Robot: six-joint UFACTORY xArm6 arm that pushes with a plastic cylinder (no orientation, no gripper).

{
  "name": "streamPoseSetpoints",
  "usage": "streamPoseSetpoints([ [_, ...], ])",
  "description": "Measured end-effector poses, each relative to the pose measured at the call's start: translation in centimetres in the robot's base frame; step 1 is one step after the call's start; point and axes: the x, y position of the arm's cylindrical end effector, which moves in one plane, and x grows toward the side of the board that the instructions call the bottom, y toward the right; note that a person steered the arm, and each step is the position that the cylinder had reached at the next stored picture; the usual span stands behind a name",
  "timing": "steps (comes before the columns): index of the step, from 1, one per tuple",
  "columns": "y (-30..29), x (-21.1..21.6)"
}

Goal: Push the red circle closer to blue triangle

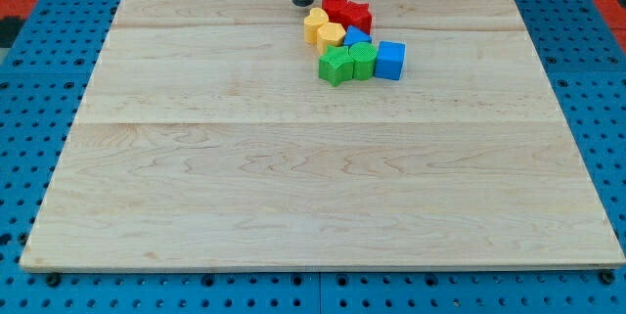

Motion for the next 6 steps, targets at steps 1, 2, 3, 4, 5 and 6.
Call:
streamPoseSetpoints([
  [1,2.9,1.4],
  [2,6.2,1.4],
  [3,5.3,-1.5],
  [4,9.6,-2.5],
  [5,9.2,1.1],
  [6,8.4,2.3],
])
